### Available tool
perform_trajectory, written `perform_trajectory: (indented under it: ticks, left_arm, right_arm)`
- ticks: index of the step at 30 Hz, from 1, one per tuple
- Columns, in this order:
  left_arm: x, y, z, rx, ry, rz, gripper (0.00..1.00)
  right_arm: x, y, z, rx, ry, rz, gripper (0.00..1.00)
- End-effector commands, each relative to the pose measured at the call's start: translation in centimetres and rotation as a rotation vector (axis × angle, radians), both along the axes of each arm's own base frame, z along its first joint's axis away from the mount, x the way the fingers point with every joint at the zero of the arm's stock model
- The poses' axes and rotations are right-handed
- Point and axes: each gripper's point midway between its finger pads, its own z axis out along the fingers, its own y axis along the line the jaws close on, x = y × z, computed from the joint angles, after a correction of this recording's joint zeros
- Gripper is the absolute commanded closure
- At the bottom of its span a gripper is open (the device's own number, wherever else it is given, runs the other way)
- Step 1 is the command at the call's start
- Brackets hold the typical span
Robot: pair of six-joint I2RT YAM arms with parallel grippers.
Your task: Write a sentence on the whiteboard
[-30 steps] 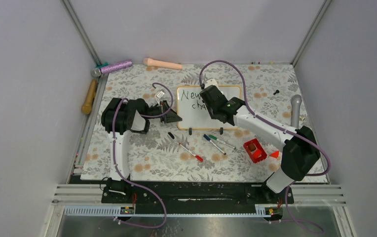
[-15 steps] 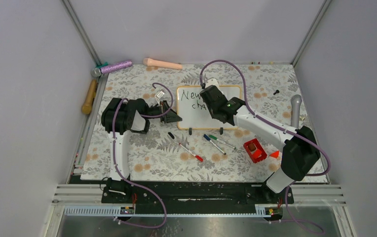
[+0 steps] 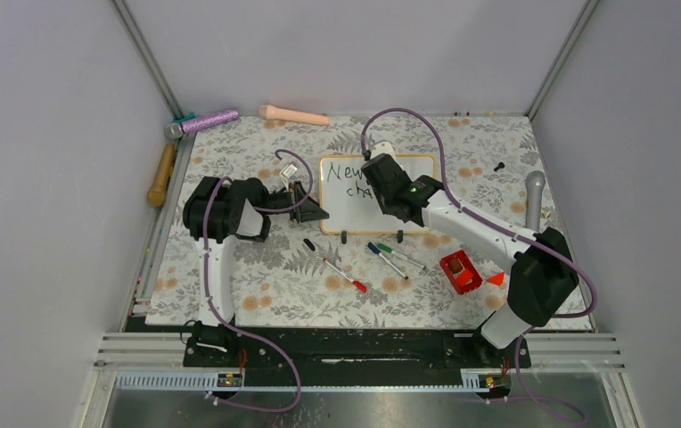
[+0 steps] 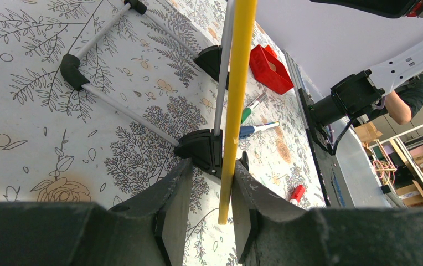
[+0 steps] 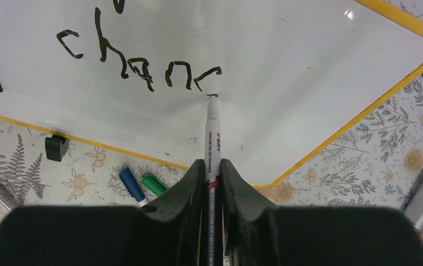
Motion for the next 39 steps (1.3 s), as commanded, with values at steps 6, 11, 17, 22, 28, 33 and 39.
perform_trajectory:
  ticks: [6,11,17,22,28,33,39]
  left_arm:
    - [0.4,-0.1,-0.8,0.005,-0.031,0.013,0.69]
    - [0.4,-0.1,-0.8,0.005,-0.031,0.013,0.69]
    - [0.4,-0.1,-0.8,0.005,-0.03,0.013,0.69]
    - [0.4,-0.1,-0.8,0.005,-0.031,0.013,0.69]
    - [0.5,-0.1,-0.8,0.005,-0.029,0.014,0.69]
    - [0.4,-0.1,-0.8,0.005,-0.031,0.013,0.69]
    - [0.4,-0.1,-0.8,0.005,-0.031,0.013,0.69]
  right_arm:
    - [0.9,1.1,1.2,0.047,-0.011,0.006,1.0]
    - [1.2,1.4,1.3,0.053,-0.012,0.01,1.0]
    - [1.2,1.7,1.7,0.069,-0.015,0.015,1.0]
    - [0.8,1.6,2.7,0.12,-0.049,0.022,1.0]
    - [0.0,0.7,3.8,0.149,-0.085,0.018,1.0]
    - [0.2,-0.5,3.8,0.146,-0.101,-0.016,1.0]
    - [0.8,-1.3,3.2,0.116,-0.084,-0.058,1.0]
